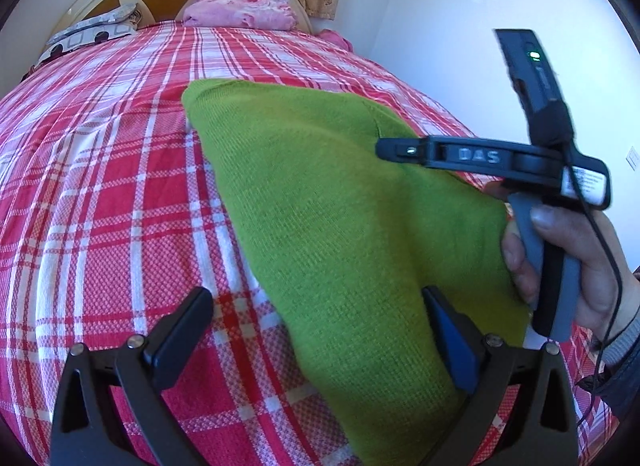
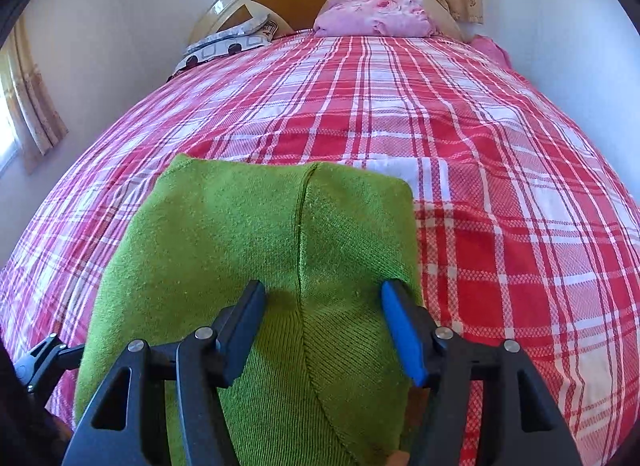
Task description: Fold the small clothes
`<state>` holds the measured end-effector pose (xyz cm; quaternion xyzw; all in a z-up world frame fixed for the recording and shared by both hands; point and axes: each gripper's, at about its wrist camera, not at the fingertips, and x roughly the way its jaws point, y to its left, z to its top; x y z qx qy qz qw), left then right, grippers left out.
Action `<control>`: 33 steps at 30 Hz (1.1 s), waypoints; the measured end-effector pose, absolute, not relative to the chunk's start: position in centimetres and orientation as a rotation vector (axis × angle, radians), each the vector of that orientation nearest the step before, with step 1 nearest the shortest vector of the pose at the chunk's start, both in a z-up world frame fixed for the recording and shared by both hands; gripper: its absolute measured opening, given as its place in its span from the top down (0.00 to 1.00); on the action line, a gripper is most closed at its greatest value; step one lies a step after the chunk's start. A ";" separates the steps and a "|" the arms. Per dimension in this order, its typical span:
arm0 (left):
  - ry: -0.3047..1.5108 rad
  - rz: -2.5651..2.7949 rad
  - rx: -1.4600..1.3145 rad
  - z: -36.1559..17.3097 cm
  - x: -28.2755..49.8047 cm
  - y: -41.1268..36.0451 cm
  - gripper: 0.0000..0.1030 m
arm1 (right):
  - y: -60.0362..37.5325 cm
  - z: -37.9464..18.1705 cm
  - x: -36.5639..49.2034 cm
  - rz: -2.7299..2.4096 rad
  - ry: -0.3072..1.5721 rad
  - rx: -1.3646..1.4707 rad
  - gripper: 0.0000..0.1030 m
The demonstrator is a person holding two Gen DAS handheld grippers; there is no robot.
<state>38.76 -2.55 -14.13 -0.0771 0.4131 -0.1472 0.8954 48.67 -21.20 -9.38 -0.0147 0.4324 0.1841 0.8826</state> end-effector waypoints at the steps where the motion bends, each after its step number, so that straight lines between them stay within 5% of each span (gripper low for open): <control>1: 0.856 -0.303 -0.160 -14.1 38.8 -2.6 0.00 | -21.4 -9.2 48.5 0.387 0.898 -0.024 0.40; 13: 0.858 -0.273 -0.192 -14.1 37.8 -2.2 0.00 | -17.3 -4.7 44.5 0.577 0.811 -0.127 0.41; 17: 0.863 -0.259 -0.196 -14.1 37.4 -2.1 0.00 | -11.7 -7.6 44.0 0.654 0.920 -0.322 0.69; 33: 0.834 -0.249 -0.229 -13.7 36.9 -1.6 0.00 | -21.6 -8.9 50.4 0.516 1.015 -0.030 0.68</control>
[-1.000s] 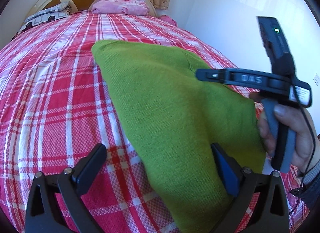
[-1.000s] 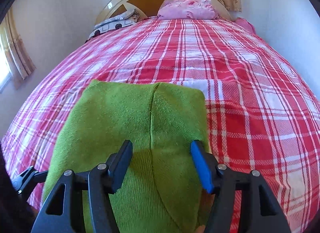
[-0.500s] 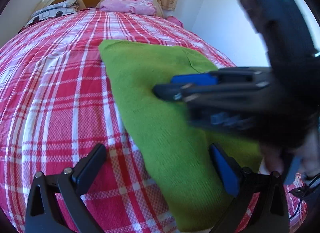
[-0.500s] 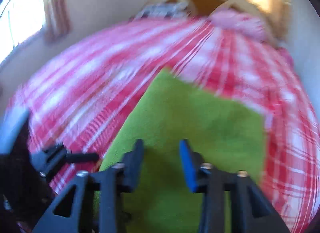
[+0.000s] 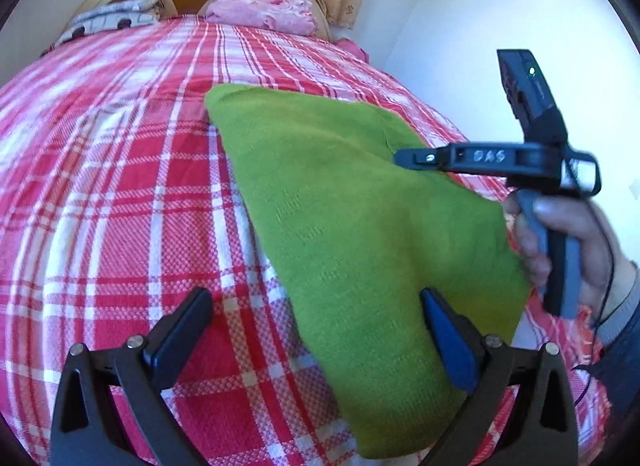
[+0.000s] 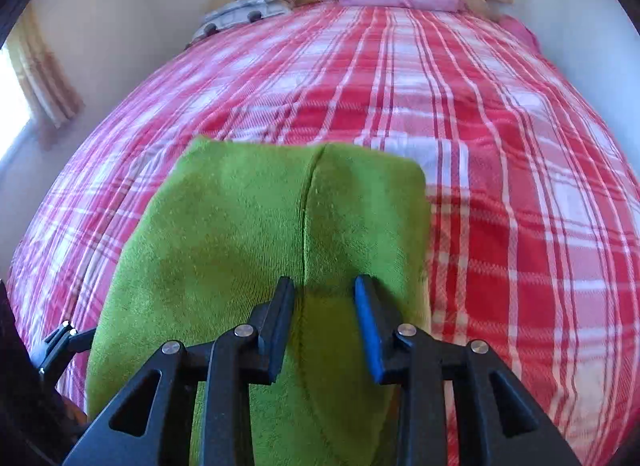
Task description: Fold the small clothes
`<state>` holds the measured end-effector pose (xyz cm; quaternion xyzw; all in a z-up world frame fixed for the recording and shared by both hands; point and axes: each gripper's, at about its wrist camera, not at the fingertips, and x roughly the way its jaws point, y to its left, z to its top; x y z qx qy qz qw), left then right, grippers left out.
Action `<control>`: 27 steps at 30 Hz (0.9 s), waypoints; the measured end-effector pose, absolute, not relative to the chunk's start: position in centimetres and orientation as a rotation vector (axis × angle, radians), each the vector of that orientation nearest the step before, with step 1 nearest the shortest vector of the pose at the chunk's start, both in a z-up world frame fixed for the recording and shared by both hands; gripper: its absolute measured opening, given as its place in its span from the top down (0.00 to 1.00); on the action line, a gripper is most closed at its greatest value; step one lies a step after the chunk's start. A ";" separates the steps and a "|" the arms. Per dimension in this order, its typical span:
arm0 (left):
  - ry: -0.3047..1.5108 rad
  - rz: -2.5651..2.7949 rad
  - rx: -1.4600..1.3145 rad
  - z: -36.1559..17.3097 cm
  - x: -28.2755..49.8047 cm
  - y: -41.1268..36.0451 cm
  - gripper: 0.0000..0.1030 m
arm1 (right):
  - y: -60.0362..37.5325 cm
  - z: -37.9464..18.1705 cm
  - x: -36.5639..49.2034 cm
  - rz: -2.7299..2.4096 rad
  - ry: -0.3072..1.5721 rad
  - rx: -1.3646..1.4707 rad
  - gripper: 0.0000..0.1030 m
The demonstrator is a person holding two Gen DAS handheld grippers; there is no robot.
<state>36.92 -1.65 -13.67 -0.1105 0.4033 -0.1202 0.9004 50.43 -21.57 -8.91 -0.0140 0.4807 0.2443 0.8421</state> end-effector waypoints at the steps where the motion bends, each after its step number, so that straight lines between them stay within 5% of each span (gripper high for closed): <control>1: 0.816 -0.239 -0.222 -13.4 36.6 -1.6 0.00 | -22.0 -8.6 50.4 0.515 1.015 -0.008 0.68; 4: 0.776 -0.222 -0.237 -13.0 35.9 -1.1 0.00 | -23.5 -7.5 49.7 0.530 0.944 0.027 0.61; 7: 0.792 -0.231 -0.286 -13.2 36.3 -0.4 0.00 | -26.0 -7.3 49.6 0.502 0.902 0.088 0.42; 18: 0.855 -0.246 -0.293 -13.9 37.9 -1.6 0.00 | -30.1 -12.5 53.1 0.632 1.061 0.481 0.41; 27: 0.873 -0.277 -0.177 -14.0 38.1 -3.9 0.00 | -28.7 -13.2 54.7 0.669 1.020 0.496 0.41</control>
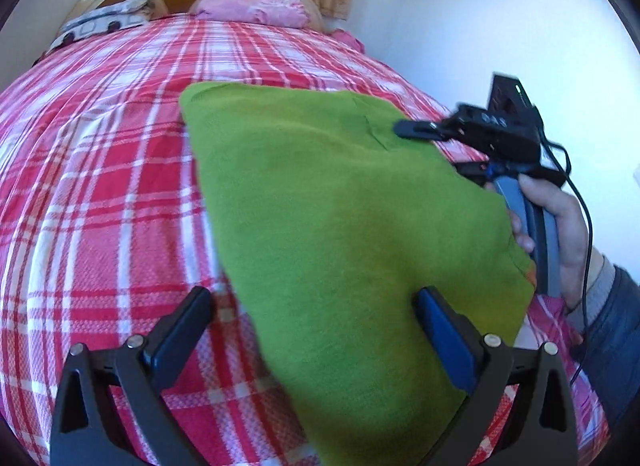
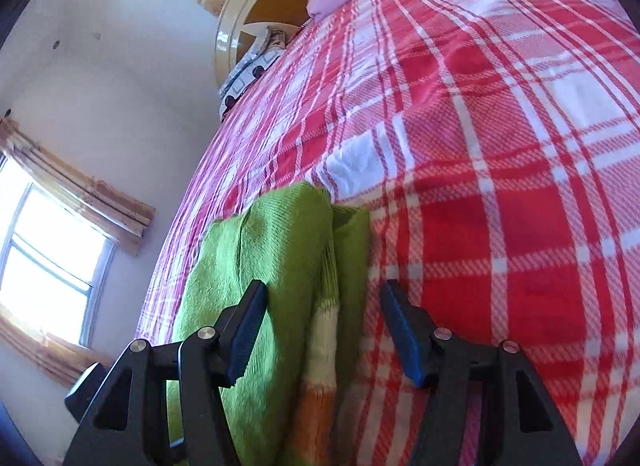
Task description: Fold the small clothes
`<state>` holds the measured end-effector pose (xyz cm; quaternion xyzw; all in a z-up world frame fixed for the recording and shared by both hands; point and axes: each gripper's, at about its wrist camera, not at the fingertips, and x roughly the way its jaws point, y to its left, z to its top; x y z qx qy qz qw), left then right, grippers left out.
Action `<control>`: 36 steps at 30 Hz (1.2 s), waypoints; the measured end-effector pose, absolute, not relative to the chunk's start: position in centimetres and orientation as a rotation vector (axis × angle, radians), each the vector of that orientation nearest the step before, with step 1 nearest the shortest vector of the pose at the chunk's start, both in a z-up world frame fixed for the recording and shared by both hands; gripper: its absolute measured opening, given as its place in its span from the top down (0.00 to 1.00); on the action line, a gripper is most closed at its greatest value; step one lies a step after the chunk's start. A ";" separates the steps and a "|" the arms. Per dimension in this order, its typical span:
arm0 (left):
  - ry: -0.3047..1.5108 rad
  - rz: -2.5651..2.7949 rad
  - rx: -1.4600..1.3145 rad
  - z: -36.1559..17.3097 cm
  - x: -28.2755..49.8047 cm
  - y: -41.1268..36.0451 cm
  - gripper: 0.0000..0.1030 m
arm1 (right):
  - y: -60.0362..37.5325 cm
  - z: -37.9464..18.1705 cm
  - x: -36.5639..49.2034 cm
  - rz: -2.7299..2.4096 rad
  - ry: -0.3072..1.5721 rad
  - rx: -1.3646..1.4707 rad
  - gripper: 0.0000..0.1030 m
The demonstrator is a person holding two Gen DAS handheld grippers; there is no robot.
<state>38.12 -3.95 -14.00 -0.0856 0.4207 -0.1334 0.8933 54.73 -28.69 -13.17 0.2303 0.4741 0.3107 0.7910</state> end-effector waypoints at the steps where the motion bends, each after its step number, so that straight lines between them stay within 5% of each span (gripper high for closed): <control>1: 0.873 -0.285 -0.165 -14.0 38.0 -4.3 0.01 | -28.6 -13.2 54.9 0.670 1.012 0.492 0.41; 4: 0.877 -0.306 -0.138 -14.0 38.0 -4.9 0.03 | -28.6 -13.6 55.0 0.690 0.999 0.498 0.47; 6: 0.881 -0.312 -0.136 -14.0 38.0 -5.1 0.03 | -28.9 -13.9 54.9 0.704 1.015 0.512 0.60; 15: 0.874 -0.328 -0.149 -14.0 37.6 -5.1 0.08 | -27.9 -13.2 54.0 0.712 0.977 0.438 0.73; 26: 0.850 -0.342 -0.219 -13.8 37.5 -4.1 0.24 | -27.5 -13.1 53.8 0.709 0.958 0.417 0.73; 33: 0.857 -0.351 -0.247 -14.0 37.9 -3.7 0.25 | -27.6 -13.6 54.1 0.718 0.976 0.435 0.70; 36: 0.848 -0.344 -0.262 -13.8 37.7 -3.3 0.36 | -27.1 -12.9 53.5 0.699 0.949 0.380 0.74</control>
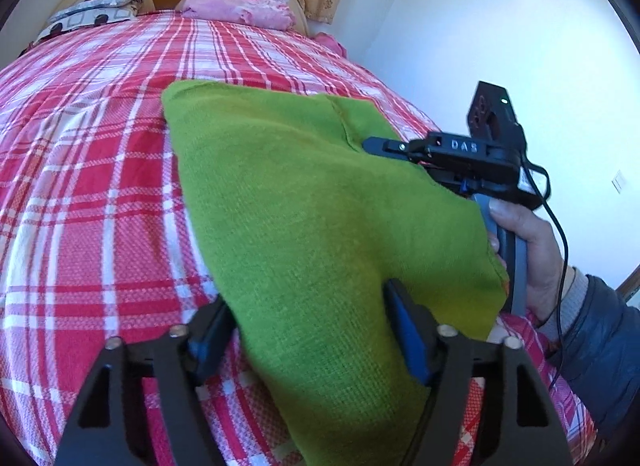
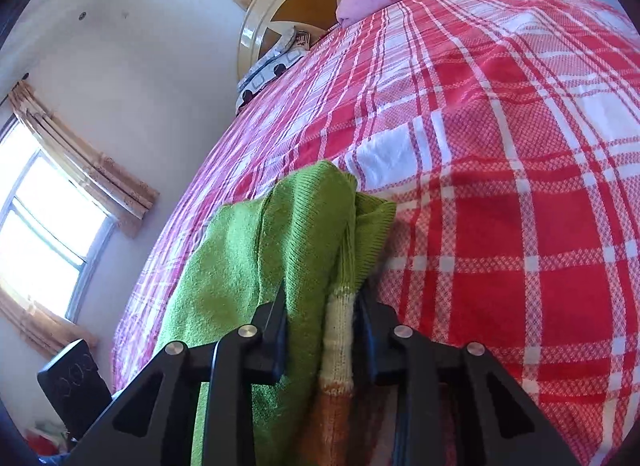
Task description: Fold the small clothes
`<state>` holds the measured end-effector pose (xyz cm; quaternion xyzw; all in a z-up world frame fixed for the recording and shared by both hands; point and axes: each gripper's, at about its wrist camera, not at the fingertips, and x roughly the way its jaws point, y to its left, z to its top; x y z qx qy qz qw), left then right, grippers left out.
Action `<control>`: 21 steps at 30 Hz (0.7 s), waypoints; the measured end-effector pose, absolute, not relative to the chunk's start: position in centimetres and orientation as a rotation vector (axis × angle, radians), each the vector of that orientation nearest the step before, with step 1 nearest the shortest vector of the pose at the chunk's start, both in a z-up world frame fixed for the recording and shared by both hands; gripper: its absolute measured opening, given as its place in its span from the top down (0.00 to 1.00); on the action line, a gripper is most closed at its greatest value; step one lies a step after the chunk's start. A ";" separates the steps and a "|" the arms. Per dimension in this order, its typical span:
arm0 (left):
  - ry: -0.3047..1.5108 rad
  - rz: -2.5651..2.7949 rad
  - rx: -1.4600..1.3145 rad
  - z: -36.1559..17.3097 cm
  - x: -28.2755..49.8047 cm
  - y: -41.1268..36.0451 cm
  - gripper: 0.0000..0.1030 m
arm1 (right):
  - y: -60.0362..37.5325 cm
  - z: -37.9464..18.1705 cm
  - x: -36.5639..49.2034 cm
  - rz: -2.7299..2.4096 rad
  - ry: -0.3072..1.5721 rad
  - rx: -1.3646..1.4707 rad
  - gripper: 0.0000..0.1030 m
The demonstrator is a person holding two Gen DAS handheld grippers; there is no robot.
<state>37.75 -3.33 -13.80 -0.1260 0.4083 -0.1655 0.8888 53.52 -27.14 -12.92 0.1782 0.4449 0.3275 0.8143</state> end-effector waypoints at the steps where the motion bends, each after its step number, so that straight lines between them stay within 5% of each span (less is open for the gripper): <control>1: 0.846 -0.342 -0.261 -13.7 37.7 -3.2 0.41 | -26.9 -12.6 53.2 0.689 0.936 0.353 0.74; 11: 0.823 -0.320 -0.226 -11.9 36.7 -2.6 0.61 | -26.7 -9.4 50.4 0.653 0.860 0.379 0.77; 21: 0.807 -0.325 -0.200 -10.5 34.2 -1.8 0.65 | -25.0 -6.9 47.3 0.661 0.852 0.365 0.77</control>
